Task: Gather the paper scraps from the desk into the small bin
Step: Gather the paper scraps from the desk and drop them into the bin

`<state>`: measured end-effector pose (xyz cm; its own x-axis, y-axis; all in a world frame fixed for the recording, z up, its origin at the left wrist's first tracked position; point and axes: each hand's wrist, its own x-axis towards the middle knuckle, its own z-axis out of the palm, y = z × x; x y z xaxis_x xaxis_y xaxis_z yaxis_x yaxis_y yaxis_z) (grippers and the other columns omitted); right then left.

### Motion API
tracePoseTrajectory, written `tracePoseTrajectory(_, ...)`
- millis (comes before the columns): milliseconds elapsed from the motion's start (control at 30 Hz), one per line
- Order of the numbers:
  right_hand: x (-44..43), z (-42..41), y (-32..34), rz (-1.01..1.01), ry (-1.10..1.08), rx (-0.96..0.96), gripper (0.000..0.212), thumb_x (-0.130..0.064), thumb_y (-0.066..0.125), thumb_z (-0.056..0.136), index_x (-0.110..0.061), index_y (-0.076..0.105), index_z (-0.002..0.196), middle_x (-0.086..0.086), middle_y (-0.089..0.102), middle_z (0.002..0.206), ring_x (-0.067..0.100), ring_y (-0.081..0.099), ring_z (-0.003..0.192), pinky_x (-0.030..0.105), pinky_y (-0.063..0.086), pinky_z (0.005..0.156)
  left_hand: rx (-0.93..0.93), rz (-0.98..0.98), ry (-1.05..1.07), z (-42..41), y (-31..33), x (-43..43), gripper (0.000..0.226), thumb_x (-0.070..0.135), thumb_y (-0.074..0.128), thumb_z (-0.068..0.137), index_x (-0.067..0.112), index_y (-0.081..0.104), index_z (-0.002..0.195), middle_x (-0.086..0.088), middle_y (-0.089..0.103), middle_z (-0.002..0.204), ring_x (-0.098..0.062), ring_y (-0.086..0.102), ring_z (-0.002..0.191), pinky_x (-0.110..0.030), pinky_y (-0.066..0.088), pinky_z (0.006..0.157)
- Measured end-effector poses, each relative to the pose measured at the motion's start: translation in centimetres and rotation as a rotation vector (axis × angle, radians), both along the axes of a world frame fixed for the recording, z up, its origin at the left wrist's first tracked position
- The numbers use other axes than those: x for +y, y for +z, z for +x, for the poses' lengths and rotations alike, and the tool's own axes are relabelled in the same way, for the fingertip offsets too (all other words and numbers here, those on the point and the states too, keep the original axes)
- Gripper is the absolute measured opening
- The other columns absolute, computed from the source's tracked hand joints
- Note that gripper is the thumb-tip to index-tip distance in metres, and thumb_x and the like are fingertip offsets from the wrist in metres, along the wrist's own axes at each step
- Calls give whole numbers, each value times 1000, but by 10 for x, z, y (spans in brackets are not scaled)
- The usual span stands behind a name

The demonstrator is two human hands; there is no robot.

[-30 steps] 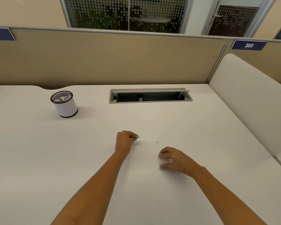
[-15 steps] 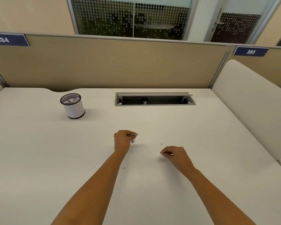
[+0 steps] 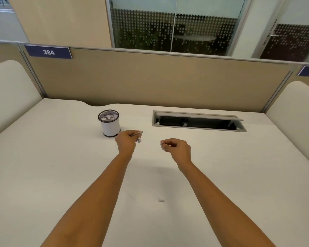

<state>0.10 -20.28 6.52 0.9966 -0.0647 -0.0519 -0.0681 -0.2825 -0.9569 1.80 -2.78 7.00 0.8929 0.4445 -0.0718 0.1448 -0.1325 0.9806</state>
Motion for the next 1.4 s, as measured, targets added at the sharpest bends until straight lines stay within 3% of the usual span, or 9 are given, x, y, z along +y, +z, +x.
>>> tracePoseTrajectory(100,39,21,13,42,11,1,12,-10,71,84,-8,75,95,2,71,83,12,67,73,-4,45,55,-40,46,69,17,9,38,18,-6,61,81,-6,73,95,-14,68,81,-17,57,63,-31,53,80)
tracePoseTrajectory(200,77,42,24,52,47,-29,12,-9,71,83,-7,75,94,3,70,82,11,67,71,1,49,61,-70,143,149,36,18,71,16,-2,63,81,-1,74,93,-11,70,86,-8,58,67,-11,48,69)
tracePoseTrajectory(467,164,106,36,24,69,-63,9,-5,69,82,-7,75,88,9,74,82,16,64,71,33,59,80,1,340,174,98,22,132,13,2,63,84,4,75,90,-15,72,95,-21,61,79,-25,46,71)
tracePoseTrajectory(700,203,146,26,-71,58,-98,11,-5,71,82,-7,76,91,6,76,95,13,67,81,17,48,77,122,629,19,134,4,152,14,1,57,86,0,71,89,-19,69,89,-19,55,67,-18,40,52)
tracePoseTrajectory(833,220,159,21,-203,49,-125,13,-2,67,82,-6,76,91,9,76,94,20,70,88,20,51,76,185,848,-100,141,-7,153,11,4,56,86,-1,66,90,-19,67,94,-27,62,79,-31,52,71)
tracePoseTrajectory(1000,236,165,16,-506,107,-186,24,1,54,86,-6,76,92,10,74,93,22,69,83,24,53,71,265,1113,-212,145,-2,149,14,14,57,88,6,67,95,-12,69,95,-26,67,84,-27,50,72)
tracePoseTrajectory(1133,244,167,15,-775,231,-164,19,-1,51,88,-2,70,90,15,71,93,21,53,69,27,42,61,340,1086,-191,149,8,147,15,7,52,90,2,61,78,-11,60,79,-25,62,72,-29,49,67)
tracePoseTrajectory(1233,248,167,17,-879,342,-172,15,-4,55,89,-1,68,94,15,71,98,21,53,71,25,37,64,419,960,-187,153,13,151,35,1,48,89,6,39,55,-5,41,61,-15,40,50,-23,36,50)
tracePoseTrajectory(1400,253,162,24,-943,439,-180,18,-7,54,89,-3,68,99,14,71,101,23,52,74,27,38,66,400,969,-154,145,21,153,38,-5,47,85,9,33,53,-4,35,59,-13,33,48,-22,26,44)
